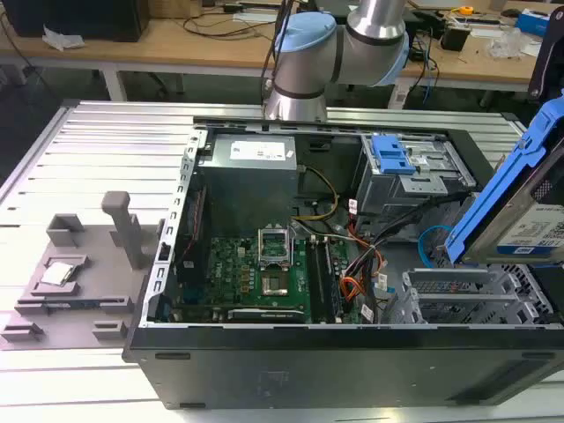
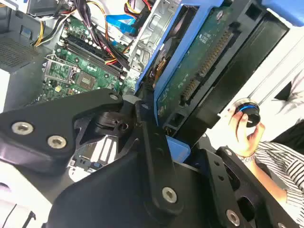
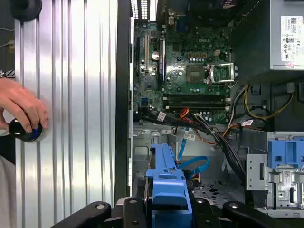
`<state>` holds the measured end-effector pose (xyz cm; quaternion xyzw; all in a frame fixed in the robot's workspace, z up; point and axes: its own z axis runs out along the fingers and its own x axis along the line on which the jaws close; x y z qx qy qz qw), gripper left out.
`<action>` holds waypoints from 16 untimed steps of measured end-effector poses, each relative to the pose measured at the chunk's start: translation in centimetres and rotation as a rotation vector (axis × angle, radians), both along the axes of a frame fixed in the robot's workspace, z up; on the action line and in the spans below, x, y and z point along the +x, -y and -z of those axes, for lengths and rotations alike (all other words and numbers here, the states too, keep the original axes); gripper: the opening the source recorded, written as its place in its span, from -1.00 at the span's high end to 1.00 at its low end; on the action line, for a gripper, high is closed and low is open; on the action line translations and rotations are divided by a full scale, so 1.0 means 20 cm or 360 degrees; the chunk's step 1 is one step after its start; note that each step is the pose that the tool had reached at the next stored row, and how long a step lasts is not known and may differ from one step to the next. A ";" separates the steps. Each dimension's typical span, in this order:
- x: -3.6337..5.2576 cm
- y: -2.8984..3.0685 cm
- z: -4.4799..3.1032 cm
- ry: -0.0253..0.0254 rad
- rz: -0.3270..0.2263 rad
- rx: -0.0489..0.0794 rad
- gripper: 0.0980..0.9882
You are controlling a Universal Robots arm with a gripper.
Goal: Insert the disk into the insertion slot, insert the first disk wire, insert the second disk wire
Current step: 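Insert the disk into the insertion slot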
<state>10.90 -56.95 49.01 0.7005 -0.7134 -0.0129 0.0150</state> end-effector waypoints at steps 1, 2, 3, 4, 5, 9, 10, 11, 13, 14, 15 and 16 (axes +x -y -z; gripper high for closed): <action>0.000 0.000 0.006 0.00000 0.0000 0.0000 0.40; 0.000 0.000 0.018 0.00001 0.0000 0.0000 0.40; 0.000 0.000 0.021 0.00000 0.0000 0.0000 0.40; 0.000 0.000 0.024 0.00001 0.0000 0.0000 0.40; 0.000 0.000 0.026 0.00000 0.0000 0.0000 0.40; 0.000 0.000 0.032 0.00000 0.0000 0.0000 0.40; 0.000 0.000 0.034 0.00001 0.0000 0.0000 0.40; 0.000 0.000 0.034 0.00000 0.0000 0.0000 0.40; 0.000 0.000 0.035 0.00000 0.0000 0.0000 0.40; 0.000 0.000 0.036 0.00000 0.0000 0.0000 0.40; 0.000 0.000 0.036 0.00000 0.0000 0.0000 0.40; 0.000 0.000 0.038 0.00001 0.0000 0.0000 0.40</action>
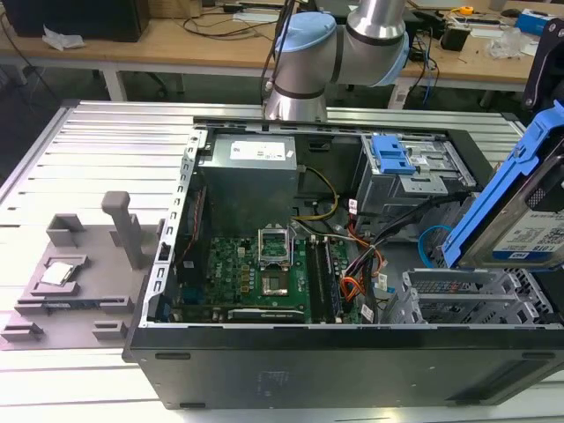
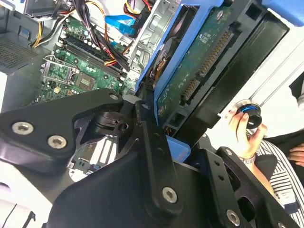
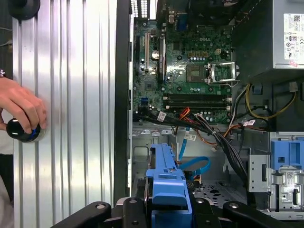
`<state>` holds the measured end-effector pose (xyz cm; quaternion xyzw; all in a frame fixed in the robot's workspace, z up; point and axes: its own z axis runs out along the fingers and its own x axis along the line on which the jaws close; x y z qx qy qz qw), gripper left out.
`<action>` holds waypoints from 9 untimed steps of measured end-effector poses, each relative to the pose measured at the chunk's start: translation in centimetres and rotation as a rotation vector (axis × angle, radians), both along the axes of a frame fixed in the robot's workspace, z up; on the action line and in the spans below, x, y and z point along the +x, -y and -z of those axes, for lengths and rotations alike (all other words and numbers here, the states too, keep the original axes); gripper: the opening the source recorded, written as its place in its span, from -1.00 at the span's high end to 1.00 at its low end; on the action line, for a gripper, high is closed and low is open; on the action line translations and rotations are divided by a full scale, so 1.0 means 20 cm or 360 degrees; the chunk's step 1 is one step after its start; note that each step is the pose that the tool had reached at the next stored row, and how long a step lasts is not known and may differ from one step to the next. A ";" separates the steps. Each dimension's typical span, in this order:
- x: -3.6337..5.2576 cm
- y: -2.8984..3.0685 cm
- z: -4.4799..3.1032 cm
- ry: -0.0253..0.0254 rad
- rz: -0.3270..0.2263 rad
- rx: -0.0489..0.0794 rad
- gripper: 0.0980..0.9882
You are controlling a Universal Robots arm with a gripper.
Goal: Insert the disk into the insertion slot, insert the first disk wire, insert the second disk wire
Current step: 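Insert the disk into the insertion slot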
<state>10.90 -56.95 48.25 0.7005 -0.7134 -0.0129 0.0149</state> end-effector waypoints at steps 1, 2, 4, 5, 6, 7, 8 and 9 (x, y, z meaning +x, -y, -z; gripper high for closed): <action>0.000 0.000 0.008 0.00000 0.0000 0.0000 0.40; 0.000 0.000 0.014 -0.00001 0.0000 0.0000 0.40; -0.003 0.000 0.021 0.00000 0.0000 0.0000 0.40; -0.008 0.000 0.026 -0.00001 0.0000 0.0000 0.40; -0.012 0.000 0.030 -0.00002 0.0000 0.0000 0.40; -0.015 0.000 0.033 -0.00001 0.0000 0.0000 0.40; -0.023 0.000 0.039 -0.00001 0.0000 0.0000 0.40; -0.037 0.000 0.047 -0.00001 0.0000 0.0000 0.40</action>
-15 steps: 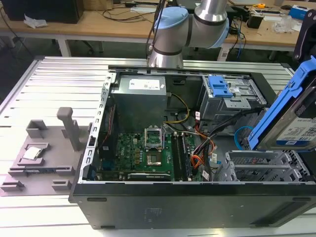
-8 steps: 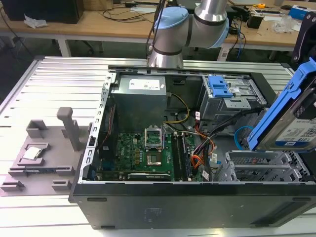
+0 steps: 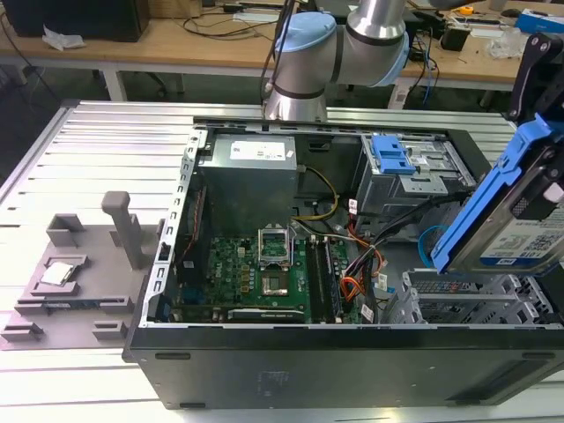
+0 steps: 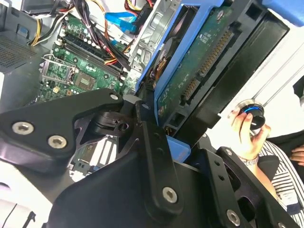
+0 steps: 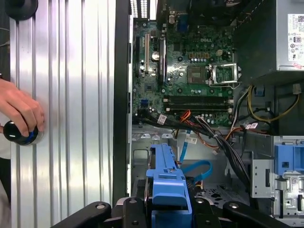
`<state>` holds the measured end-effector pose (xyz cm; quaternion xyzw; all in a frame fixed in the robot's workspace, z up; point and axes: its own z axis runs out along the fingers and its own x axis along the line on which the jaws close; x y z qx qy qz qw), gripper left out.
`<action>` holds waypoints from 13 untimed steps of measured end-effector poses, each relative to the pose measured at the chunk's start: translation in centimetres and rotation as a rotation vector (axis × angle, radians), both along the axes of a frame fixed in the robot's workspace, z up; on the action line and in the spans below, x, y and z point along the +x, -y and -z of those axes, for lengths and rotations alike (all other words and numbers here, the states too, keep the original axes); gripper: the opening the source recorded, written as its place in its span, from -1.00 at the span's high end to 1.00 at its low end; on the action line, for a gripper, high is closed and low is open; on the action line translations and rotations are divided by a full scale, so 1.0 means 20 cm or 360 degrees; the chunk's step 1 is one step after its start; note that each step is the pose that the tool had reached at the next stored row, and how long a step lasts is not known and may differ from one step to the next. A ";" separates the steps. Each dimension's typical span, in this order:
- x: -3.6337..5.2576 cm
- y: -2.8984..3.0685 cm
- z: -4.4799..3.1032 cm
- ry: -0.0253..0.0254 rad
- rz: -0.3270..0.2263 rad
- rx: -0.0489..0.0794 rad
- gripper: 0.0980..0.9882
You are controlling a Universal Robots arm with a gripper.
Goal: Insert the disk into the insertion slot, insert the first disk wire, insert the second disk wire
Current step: 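Insert the disk into the insertion slot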
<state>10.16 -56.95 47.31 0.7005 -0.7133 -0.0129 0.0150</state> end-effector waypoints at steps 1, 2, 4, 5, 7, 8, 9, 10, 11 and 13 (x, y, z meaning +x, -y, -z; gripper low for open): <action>-0.006 0.000 0.007 0.00001 0.0000 0.0000 0.40; -0.007 0.000 0.011 0.00001 0.0000 0.0000 0.40; -0.009 0.000 0.017 0.00000 0.0000 0.0000 0.40; -0.010 0.000 0.022 0.00000 0.0000 0.0000 0.40; -0.011 0.000 0.028 0.00000 0.0000 0.0000 0.40; -0.012 0.000 0.033 0.00001 0.0000 0.0000 0.40; -0.012 0.000 0.035 0.00001 0.0000 0.0000 0.40; -0.013 0.000 0.038 0.00000 0.0000 0.0000 0.40; -0.014 0.000 0.043 0.00000 0.0000 0.0000 0.40; -0.016 0.000 0.051 0.00000 0.0000 0.0000 0.40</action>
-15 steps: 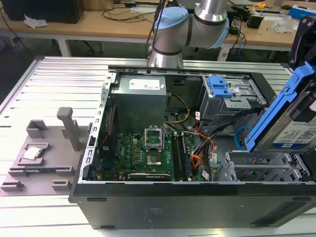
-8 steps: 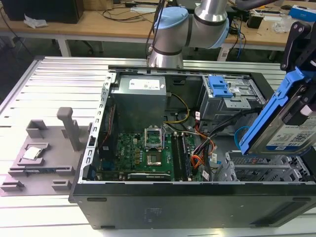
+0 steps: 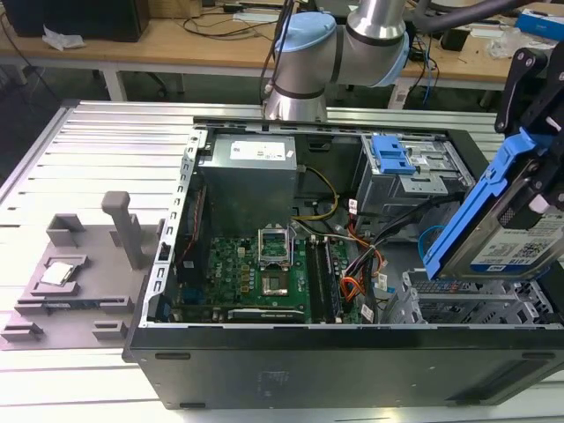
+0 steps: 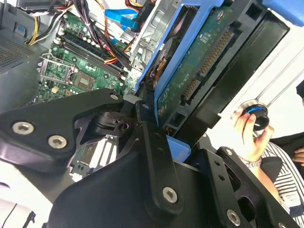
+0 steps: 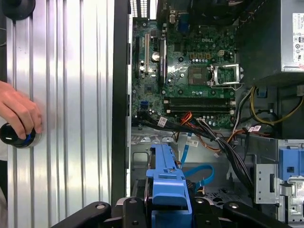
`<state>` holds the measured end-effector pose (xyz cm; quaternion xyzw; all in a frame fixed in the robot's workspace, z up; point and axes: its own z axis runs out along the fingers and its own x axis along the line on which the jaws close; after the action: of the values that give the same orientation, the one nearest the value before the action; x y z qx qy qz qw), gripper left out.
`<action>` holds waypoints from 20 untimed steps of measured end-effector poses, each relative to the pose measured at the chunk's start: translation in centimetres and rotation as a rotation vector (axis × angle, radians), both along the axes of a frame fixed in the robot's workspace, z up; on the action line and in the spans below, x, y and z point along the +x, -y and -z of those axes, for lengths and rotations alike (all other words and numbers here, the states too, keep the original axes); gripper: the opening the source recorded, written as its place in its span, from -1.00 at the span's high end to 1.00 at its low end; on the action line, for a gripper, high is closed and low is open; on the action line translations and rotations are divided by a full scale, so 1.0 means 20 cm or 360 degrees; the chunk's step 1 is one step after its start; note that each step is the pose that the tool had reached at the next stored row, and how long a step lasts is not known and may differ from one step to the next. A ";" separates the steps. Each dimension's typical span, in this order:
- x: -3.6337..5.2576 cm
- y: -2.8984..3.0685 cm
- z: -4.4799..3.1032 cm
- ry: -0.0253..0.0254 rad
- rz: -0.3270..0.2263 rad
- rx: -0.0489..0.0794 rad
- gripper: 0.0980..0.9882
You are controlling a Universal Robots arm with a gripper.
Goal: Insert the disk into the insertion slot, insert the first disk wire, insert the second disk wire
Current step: 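Insert the disk into the insertion slot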
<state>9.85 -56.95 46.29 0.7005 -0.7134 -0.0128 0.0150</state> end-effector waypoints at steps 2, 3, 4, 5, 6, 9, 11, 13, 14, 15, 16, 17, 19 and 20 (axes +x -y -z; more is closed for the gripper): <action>-0.001 0.000 0.006 0.00001 0.0000 0.0000 0.40; -0.001 0.000 0.010 0.00000 0.0000 0.0000 0.40; -0.002 0.000 0.014 0.00000 0.0000 0.0000 0.40; -0.003 0.000 0.018 0.00000 0.0000 0.0000 0.40; -0.004 0.000 0.021 0.00000 0.0000 0.0000 0.40; -0.009 -0.002 0.033 0.00001 0.0000 0.0000 0.40; -0.009 -0.006 0.039 0.00000 0.0000 0.0000 0.40; -0.009 -0.011 0.042 0.00001 0.0000 0.0000 0.40; -0.009 -0.011 0.045 0.00000 0.0000 0.0000 0.40; -0.009 -0.011 0.050 -0.00001 0.0000 0.0000 0.40; -0.009 -0.011 0.056 0.00000 0.0000 0.0000 0.40; -0.008 -0.011 0.060 0.00000 0.0000 0.0000 0.40; -0.008 -0.011 0.067 0.00000 0.0000 0.0000 0.40; -0.009 -0.011 0.072 -0.00003 0.0000 0.0000 0.40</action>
<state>9.68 -56.73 44.84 0.7006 -0.7133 -0.0129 0.0150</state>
